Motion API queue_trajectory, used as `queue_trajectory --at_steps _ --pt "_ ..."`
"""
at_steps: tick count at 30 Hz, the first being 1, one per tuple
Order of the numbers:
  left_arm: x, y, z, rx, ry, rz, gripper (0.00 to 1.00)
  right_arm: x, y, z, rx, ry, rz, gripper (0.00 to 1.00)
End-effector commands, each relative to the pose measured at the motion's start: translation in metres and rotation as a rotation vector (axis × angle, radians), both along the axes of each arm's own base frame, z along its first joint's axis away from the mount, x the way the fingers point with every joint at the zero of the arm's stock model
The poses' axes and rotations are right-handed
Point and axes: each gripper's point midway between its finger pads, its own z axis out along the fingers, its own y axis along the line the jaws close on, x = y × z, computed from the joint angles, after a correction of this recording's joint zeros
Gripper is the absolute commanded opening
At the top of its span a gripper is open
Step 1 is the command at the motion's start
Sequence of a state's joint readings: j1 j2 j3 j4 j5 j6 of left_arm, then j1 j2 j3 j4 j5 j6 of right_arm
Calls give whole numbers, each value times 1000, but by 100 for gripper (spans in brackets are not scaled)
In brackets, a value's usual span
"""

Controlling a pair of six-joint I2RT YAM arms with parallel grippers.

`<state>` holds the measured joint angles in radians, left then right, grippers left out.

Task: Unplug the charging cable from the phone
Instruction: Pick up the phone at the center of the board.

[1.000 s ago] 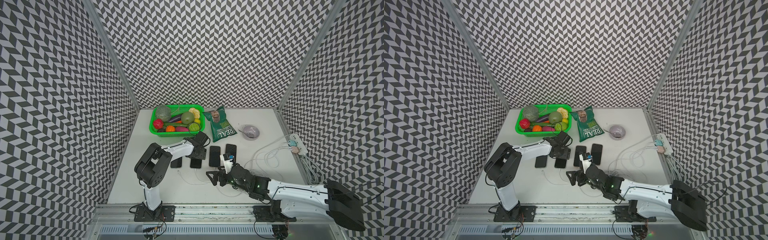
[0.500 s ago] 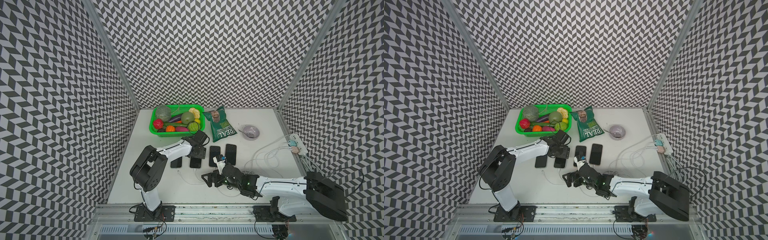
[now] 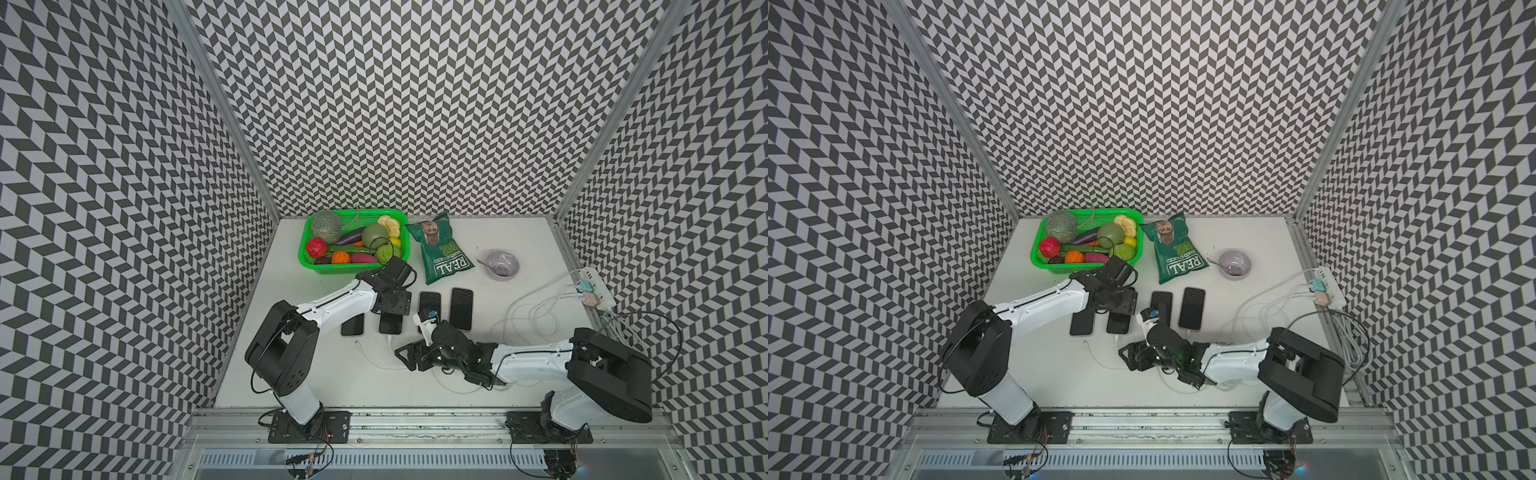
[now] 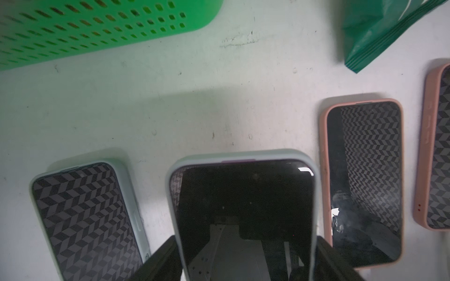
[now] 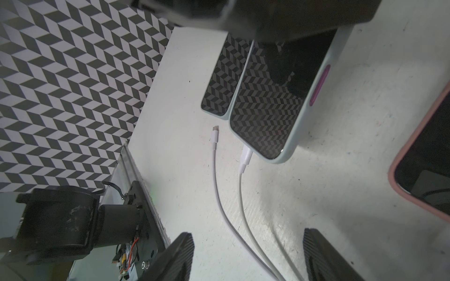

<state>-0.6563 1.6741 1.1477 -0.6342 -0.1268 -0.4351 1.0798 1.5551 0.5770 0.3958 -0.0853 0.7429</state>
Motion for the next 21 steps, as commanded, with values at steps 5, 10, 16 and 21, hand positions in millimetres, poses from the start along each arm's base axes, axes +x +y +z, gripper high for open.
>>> queue_trajectory --at_steps 5,10,16,21 --pt "1 -20 40 -85 -64 -47 0 13 18 17 71 -39 29 64" --pt "-1 -26 50 -113 -75 -56 0 19 16 12 67 -32 28 59" --pt "-2 -32 59 -151 -86 -61 0 21 19 8 75 -14 36 54" --pt "-1 -35 63 -168 -95 -57 0 21 18 5 86 5 21 52"
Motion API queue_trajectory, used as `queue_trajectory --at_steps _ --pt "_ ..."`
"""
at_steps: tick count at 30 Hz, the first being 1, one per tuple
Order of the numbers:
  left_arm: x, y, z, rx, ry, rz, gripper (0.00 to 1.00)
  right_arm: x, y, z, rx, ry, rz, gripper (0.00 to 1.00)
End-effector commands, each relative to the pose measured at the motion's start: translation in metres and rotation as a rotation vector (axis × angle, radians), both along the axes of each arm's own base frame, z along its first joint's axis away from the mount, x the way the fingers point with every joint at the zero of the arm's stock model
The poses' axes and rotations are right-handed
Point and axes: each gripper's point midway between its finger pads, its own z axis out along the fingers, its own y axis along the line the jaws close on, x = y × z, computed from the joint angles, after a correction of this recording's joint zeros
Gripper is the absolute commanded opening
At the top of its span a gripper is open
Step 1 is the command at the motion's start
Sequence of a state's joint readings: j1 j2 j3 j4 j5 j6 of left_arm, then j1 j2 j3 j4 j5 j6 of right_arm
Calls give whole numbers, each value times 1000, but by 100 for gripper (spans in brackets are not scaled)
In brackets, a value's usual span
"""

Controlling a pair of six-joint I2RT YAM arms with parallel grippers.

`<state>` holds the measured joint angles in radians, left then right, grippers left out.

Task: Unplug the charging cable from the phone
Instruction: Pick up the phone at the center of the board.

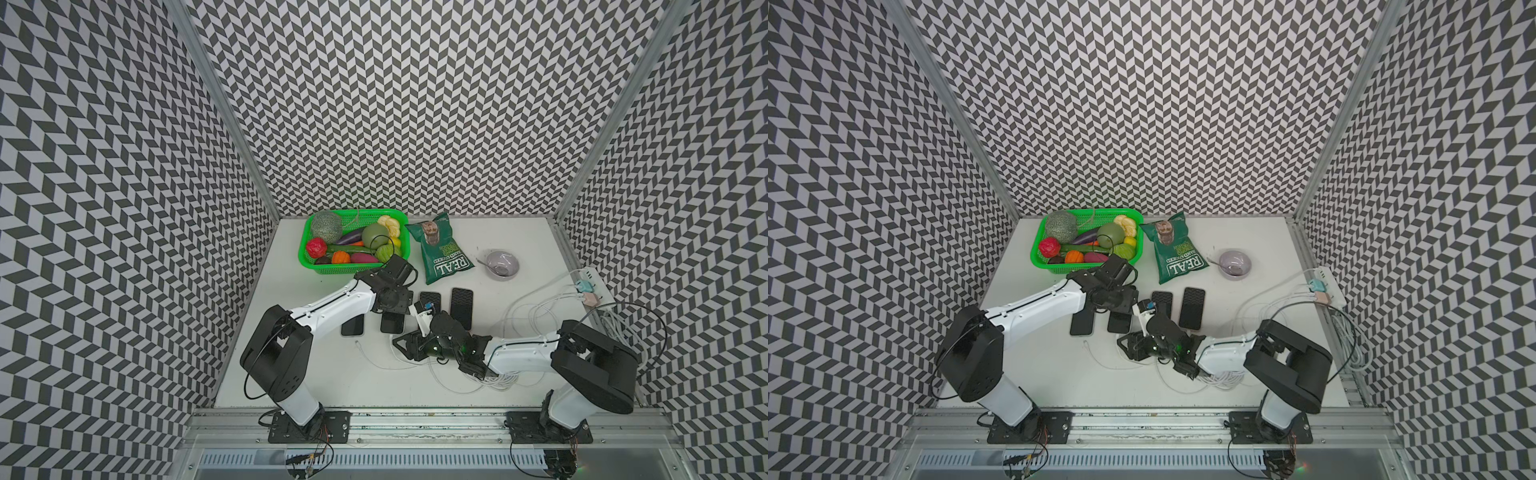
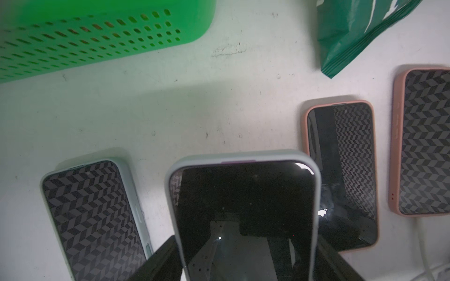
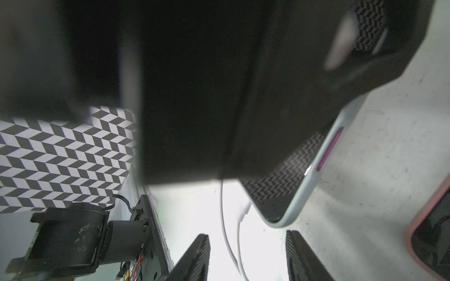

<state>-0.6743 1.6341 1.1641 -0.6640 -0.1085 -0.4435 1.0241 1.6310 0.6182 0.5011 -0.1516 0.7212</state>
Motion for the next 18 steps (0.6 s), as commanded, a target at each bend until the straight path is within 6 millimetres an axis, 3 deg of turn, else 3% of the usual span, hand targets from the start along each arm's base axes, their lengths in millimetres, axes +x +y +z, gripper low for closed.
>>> queue_trajectory --at_steps 1,12,18 --pt "6 -27 46 -137 -85 -37 0 -1 2 -4 17 27 0 52" --pt "12 -25 43 -133 -97 -10 0 -8 -25 -1 61 25 -55 63" --pt "14 -28 46 -150 -105 -6 0 -17 -29 6 139 32 -38 69"
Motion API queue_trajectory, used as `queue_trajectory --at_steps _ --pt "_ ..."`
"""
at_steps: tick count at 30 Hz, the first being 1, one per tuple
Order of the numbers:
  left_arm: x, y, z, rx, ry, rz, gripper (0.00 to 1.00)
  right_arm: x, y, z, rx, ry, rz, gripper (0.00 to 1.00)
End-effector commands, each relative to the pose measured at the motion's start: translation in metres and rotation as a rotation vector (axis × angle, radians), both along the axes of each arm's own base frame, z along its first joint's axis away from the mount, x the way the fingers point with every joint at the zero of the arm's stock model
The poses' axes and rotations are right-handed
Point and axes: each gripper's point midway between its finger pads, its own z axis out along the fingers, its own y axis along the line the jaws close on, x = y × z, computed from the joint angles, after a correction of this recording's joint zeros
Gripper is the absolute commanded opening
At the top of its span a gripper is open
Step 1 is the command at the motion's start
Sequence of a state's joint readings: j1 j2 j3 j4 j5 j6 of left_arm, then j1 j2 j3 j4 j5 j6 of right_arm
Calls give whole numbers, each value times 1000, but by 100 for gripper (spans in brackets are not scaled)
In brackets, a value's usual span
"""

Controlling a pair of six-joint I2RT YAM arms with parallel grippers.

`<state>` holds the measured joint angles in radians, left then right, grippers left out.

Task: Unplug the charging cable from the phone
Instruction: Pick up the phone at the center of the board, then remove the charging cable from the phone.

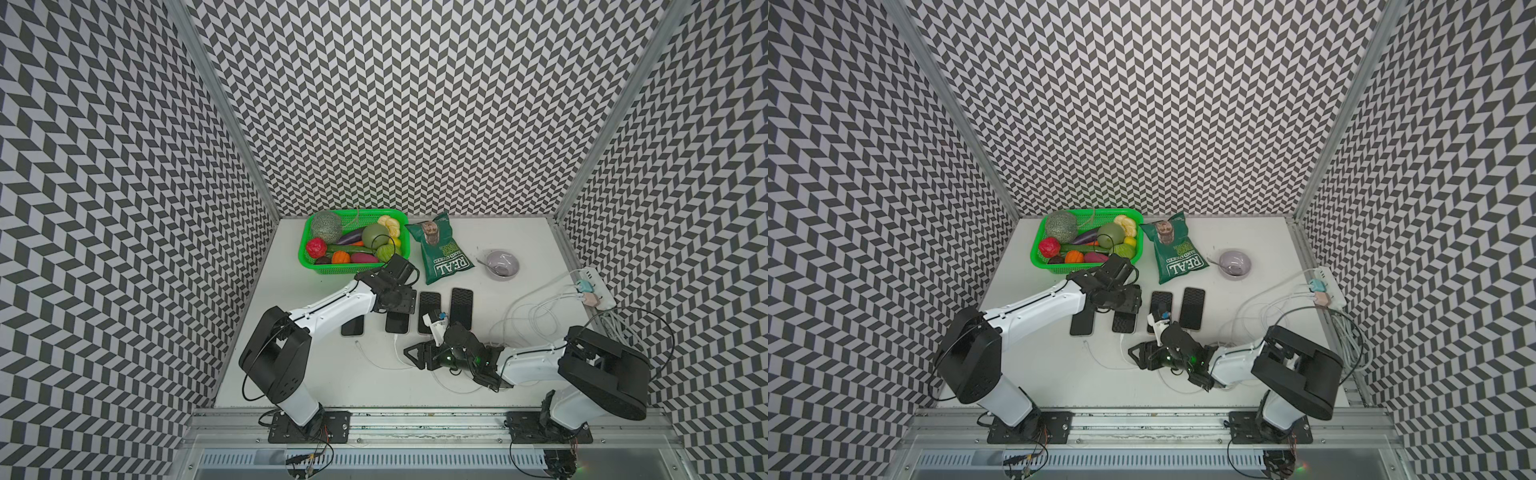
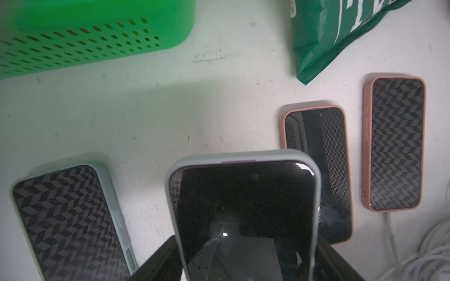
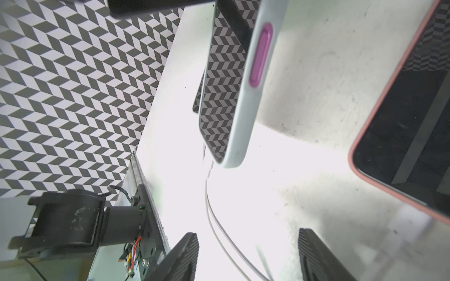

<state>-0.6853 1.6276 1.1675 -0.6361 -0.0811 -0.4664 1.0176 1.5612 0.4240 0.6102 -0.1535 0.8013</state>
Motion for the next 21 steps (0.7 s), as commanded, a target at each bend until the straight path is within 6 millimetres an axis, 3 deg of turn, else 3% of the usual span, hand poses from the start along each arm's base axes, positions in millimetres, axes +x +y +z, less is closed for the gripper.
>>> queue_trajectory --at_steps 1,10,21 --pt "14 -17 41 -104 -96 -1 0 3 11 31 142 -41 7 69" --pt "13 -23 39 -131 -83 -14 0 -1 27 33 239 14 40 67" --pt "11 -27 44 -159 -83 -31 0 11 35 31 230 14 6 60"
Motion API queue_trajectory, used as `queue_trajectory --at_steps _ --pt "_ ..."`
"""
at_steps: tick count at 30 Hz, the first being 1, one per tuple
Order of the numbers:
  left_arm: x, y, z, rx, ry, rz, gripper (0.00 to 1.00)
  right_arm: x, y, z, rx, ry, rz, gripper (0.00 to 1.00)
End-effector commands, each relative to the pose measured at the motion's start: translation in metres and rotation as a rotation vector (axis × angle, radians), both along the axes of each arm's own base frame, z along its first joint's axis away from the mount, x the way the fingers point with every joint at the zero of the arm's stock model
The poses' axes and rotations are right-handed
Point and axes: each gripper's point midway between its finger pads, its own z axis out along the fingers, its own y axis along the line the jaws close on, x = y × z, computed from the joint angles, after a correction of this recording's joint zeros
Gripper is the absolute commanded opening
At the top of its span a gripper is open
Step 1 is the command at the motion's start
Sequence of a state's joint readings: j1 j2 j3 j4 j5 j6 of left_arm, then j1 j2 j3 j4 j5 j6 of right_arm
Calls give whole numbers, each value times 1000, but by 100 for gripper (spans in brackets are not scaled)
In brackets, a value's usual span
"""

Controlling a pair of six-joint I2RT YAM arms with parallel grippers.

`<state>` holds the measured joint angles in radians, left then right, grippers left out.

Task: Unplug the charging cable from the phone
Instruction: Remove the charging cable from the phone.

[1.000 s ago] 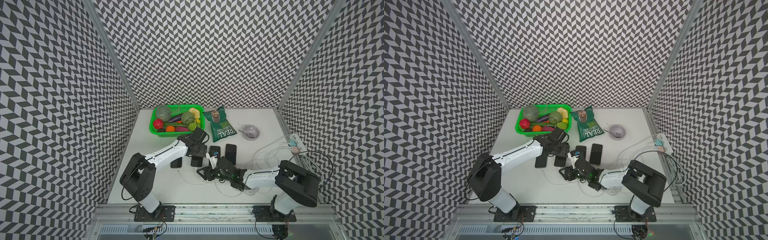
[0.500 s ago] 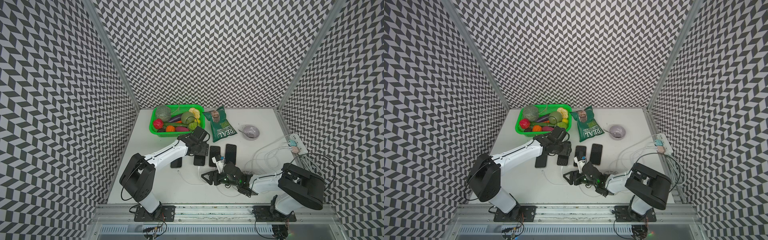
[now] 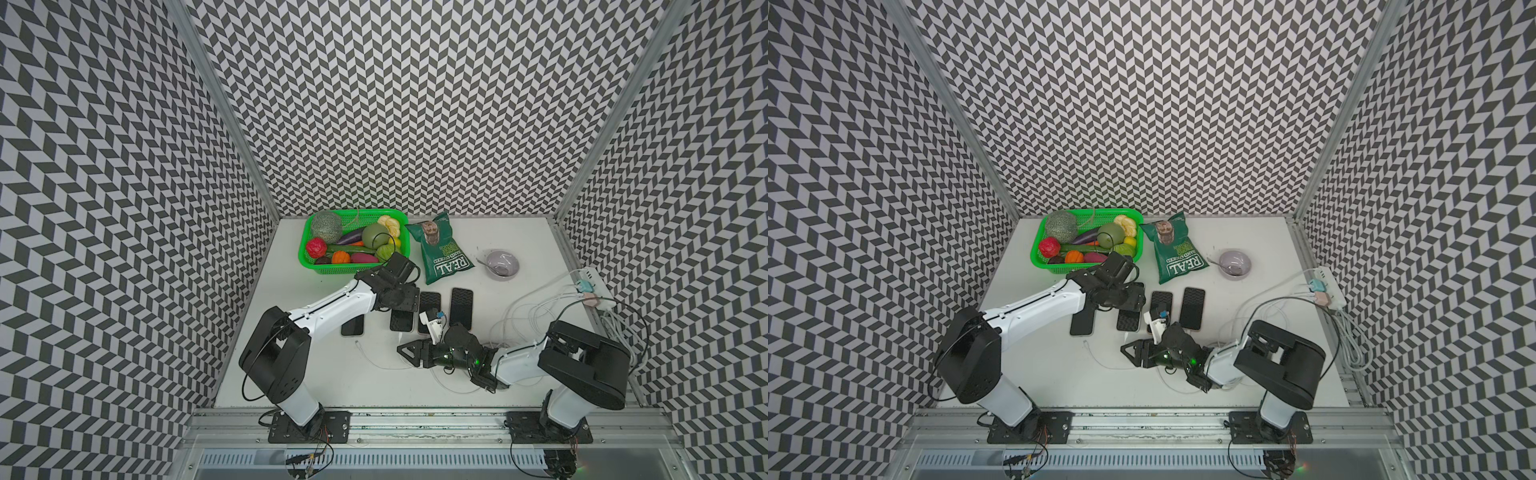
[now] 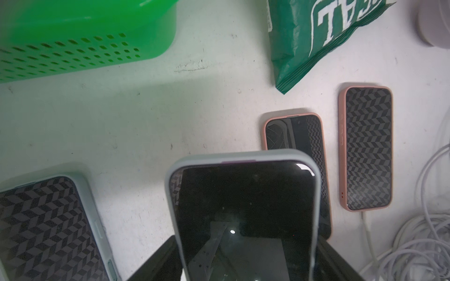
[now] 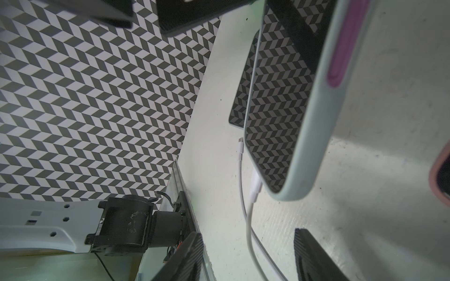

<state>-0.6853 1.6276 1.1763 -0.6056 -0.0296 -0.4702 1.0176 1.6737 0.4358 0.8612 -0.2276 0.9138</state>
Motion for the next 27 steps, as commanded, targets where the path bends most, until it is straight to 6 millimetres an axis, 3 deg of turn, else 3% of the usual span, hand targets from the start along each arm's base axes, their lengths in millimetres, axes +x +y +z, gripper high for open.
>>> queue_trajectory --at_steps 1,10,27 --pt "9 -15 38 -102 -80 -9 0 10 10 13 49 -27 -20 59" --pt "7 -17 42 -123 -83 -18 0 19 14 8 23 -20 -51 50" --pt "8 -18 42 -134 -93 -18 0 20 14 7 9 -16 -50 18"
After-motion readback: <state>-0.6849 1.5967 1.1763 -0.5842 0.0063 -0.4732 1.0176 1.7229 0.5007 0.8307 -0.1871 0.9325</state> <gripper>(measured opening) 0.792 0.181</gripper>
